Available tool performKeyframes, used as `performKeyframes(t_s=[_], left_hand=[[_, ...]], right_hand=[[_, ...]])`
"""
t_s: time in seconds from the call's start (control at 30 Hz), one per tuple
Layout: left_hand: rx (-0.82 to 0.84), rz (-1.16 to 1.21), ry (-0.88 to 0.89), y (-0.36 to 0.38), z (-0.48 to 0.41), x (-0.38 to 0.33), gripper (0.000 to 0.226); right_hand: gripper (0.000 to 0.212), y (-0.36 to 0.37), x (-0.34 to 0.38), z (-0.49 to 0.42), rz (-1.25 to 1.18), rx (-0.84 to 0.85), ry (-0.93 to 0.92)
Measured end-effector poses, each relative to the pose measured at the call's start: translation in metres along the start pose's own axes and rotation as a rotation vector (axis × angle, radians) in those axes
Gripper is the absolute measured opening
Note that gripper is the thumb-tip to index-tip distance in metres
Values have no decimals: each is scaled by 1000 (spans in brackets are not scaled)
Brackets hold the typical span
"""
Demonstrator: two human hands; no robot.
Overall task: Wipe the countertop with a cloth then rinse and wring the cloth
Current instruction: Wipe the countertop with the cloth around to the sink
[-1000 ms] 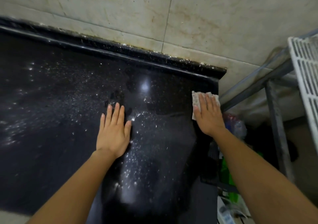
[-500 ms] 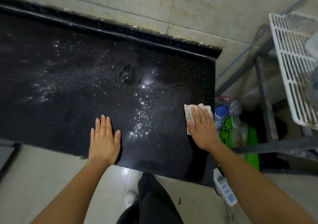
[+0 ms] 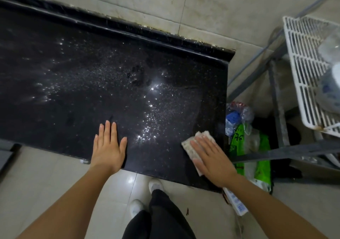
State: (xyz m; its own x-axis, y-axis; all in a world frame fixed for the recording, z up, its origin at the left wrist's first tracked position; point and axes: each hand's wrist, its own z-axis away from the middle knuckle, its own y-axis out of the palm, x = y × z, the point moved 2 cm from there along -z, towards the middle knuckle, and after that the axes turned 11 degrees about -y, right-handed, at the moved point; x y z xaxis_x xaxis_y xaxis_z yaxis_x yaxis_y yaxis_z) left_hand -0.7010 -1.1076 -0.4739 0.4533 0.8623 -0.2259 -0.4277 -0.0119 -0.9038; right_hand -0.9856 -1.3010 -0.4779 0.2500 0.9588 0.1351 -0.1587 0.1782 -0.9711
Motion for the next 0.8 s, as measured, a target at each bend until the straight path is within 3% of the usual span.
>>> performKeyframes(t_s=[0.2, 0.4, 0.57, 0.67, 0.8], left_hand=[[6, -19, -22, 4, -1, 1, 66], [-34, -8, -49, 7, -3, 2, 66], [-38, -26, -59, 8, -4, 2, 63], [-22, -30, -64, 5, -2, -1, 64], [7, -31, -54, 2, -2, -2, 65]], right_hand=[[68, -20, -67, -71, -54, -27, 209], [58, -49, -120, -149, -88, -119, 347], [60, -54, -133, -184, -161, -30, 501], [61, -55, -111, -176, -152, -43, 423], [65, -45, -56, -140, -53, -18, 146]])
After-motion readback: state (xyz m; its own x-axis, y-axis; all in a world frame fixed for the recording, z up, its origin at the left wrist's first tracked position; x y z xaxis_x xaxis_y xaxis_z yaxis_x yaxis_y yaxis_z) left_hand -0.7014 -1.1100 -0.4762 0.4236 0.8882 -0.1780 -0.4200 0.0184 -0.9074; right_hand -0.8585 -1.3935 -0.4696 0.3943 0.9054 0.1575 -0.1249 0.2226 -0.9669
